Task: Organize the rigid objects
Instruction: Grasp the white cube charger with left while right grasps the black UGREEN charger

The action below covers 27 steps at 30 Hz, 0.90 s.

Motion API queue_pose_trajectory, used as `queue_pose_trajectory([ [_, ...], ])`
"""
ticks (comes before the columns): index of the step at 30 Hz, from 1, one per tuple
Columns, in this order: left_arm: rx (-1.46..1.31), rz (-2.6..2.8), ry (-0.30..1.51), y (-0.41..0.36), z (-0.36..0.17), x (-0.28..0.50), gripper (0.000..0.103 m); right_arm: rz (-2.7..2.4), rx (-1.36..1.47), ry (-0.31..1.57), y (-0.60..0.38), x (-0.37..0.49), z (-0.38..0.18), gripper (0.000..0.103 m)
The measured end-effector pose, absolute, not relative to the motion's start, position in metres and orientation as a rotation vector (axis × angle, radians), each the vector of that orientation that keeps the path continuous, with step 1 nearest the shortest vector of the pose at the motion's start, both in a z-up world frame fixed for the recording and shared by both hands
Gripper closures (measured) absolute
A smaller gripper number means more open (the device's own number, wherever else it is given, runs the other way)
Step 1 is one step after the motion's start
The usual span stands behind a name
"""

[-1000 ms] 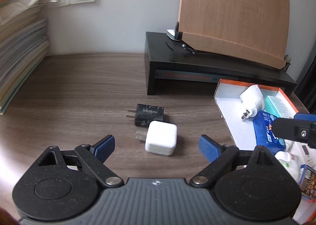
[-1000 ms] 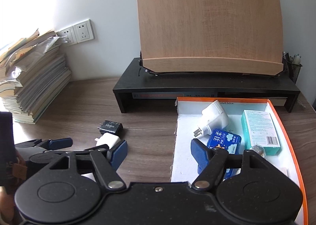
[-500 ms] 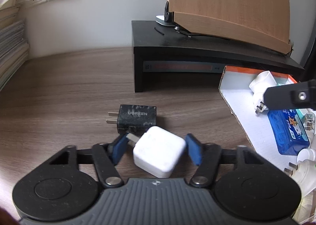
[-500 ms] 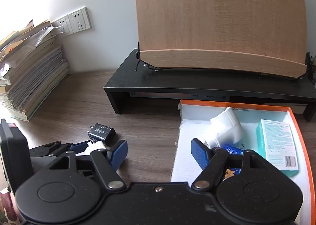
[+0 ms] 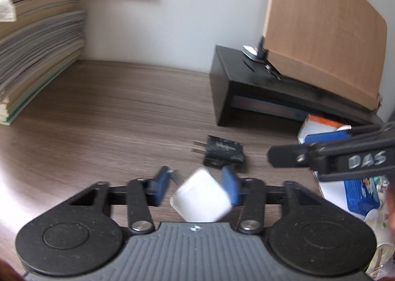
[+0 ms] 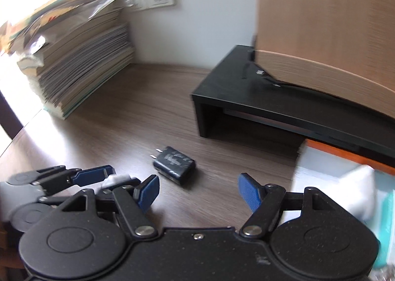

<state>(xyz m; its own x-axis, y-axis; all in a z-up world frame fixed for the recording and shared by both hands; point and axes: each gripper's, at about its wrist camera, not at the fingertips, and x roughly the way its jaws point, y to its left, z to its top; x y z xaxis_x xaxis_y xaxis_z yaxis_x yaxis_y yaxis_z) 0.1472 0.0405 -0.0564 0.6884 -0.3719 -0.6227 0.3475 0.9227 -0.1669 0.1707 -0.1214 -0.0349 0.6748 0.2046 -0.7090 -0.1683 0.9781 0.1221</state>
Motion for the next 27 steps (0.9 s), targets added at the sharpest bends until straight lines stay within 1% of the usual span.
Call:
queue_pose_trajectory([
  [3, -0.044, -0.381, 0.726, 0.051, -0.058, 0.150, 0.064, 0.253, -0.011, 0.817, -0.108, 0.189, -0.043, 0.019],
  [5, -0.064, -0.377, 0.733, 0.057, -0.062, 0.148, 0.057, 0.289, -0.039, 0.823, -0.104, 0.197, -0.046, 0.019],
  [6, -0.073, -0.380, 0.735, 0.059, -0.063, 0.146, 0.048, 0.305, -0.051, 0.826, -0.103, 0.200, -0.048, 0.019],
  [9, -0.066, -0.364, 0.732, 0.062, -0.064, 0.138, 0.037, 0.330, -0.086, 0.828, -0.101, 0.208, -0.052, 0.019],
  [10, -0.071, -0.357, 0.732, 0.063, -0.064, 0.136, 0.036, 0.339, -0.102, 0.829, -0.100, 0.210, -0.053, 0.019],
  [13, -0.083, -0.329, 0.736, 0.056, -0.065, 0.130, 0.036, 0.364, -0.147, 0.829, -0.096, 0.218, -0.059, 0.019],
  [15, -0.075, -0.314, 0.734, 0.045, -0.067, 0.128, 0.040, 0.377, -0.176, 0.829, -0.092, 0.222, -0.063, 0.019],
  [17, -0.059, -0.301, 0.740, 0.036, -0.070, 0.129, 0.048, 0.386, -0.195, 0.842, -0.091, 0.228, -0.068, 0.019],
  [18, -0.050, -0.292, 0.739, 0.033, -0.073, 0.130, 0.054, 0.388, -0.194, 0.848, -0.091, 0.229, -0.070, 0.020],
  [19, -0.051, -0.281, 0.748, 0.032, -0.075, 0.132, 0.058, 0.401, -0.186, 0.857, -0.091, 0.231, -0.072, 0.020],
  [20, -0.065, -0.278, 0.743, 0.034, -0.076, 0.133, 0.059, 0.412, -0.179, 0.865, -0.091, 0.232, -0.073, 0.026],
  [21, -0.080, -0.273, 0.742, 0.036, -0.076, 0.134, 0.059, 0.416, -0.175, 0.870, -0.091, 0.232, -0.075, 0.039],
  [22, -0.094, -0.265, 0.744, 0.039, -0.076, 0.135, 0.060, 0.414, -0.173, 0.860, -0.091, 0.230, -0.074, 0.046],
  [23, -0.101, -0.259, 0.740, 0.042, -0.074, 0.135, 0.060, 0.416, -0.168, 0.858, -0.090, 0.229, -0.074, 0.050],
  [24, -0.104, -0.256, 0.735, 0.044, -0.073, 0.135, 0.061, 0.419, -0.158, 0.857, -0.090, 0.228, -0.073, 0.060],
  [27, -0.113, -0.235, 0.730, 0.050, -0.071, 0.135, 0.061, 0.401, -0.144, 0.838, -0.091, 0.223, -0.068, 0.060],
])
